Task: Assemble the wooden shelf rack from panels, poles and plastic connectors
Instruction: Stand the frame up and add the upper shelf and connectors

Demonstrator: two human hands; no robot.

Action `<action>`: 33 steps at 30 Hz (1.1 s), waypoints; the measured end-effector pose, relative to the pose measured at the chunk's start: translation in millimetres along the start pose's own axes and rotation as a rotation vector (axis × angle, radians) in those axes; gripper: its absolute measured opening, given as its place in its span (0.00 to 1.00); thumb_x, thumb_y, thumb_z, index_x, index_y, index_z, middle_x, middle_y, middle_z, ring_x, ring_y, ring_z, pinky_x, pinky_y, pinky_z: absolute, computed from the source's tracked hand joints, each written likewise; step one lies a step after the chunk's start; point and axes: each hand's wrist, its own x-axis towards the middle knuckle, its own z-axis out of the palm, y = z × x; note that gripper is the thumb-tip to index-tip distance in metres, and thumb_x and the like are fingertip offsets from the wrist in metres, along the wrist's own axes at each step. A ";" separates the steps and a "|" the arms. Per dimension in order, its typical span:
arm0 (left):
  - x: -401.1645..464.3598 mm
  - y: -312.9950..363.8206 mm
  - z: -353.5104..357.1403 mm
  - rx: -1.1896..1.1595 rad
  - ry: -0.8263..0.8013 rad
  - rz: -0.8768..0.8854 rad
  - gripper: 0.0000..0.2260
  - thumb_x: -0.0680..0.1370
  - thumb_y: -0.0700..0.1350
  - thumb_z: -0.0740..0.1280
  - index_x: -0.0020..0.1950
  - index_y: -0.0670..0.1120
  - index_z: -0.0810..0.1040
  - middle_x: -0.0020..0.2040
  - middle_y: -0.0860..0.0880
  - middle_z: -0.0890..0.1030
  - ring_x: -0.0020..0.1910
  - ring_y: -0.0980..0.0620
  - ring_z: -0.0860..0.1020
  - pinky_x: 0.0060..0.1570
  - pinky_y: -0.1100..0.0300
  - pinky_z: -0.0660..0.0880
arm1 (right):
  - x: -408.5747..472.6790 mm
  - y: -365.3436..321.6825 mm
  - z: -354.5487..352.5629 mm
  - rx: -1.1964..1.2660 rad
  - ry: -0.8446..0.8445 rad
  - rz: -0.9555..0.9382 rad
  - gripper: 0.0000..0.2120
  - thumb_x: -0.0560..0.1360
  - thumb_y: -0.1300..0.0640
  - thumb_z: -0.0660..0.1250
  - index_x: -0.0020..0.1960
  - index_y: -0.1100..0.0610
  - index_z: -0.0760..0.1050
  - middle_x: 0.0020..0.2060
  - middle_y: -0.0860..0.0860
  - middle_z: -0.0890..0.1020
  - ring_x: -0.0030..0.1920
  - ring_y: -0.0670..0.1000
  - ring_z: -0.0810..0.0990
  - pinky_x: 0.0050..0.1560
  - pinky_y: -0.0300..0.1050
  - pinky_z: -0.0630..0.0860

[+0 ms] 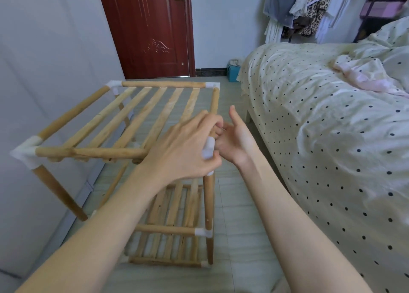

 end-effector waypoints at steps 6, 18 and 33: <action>-39.9 -38.7 -23.1 0.018 0.043 0.071 0.24 0.66 0.53 0.61 0.60 0.46 0.72 0.49 0.52 0.78 0.44 0.50 0.78 0.45 0.57 0.72 | 9.9 30.4 32.9 0.284 0.028 0.041 0.12 0.79 0.61 0.52 0.38 0.59 0.66 0.30 0.53 0.68 0.32 0.49 0.67 0.40 0.41 0.69; -65.8 -37.6 -18.7 -0.693 0.702 -0.411 0.15 0.76 0.51 0.54 0.34 0.50 0.74 0.26 0.46 0.73 0.30 0.48 0.74 0.39 0.51 0.71 | 11.7 61.6 50.2 0.620 -0.101 0.009 0.28 0.77 0.49 0.57 0.20 0.54 0.57 0.14 0.47 0.58 0.14 0.45 0.58 0.14 0.36 0.57; -60.1 -68.9 -13.5 -0.894 0.694 -0.514 0.19 0.81 0.49 0.50 0.35 0.47 0.73 0.23 0.53 0.69 0.26 0.58 0.67 0.37 0.64 0.66 | 4.4 81.6 65.1 0.600 0.004 -0.187 0.25 0.77 0.59 0.54 0.20 0.53 0.58 0.15 0.46 0.57 0.14 0.44 0.56 0.15 0.35 0.56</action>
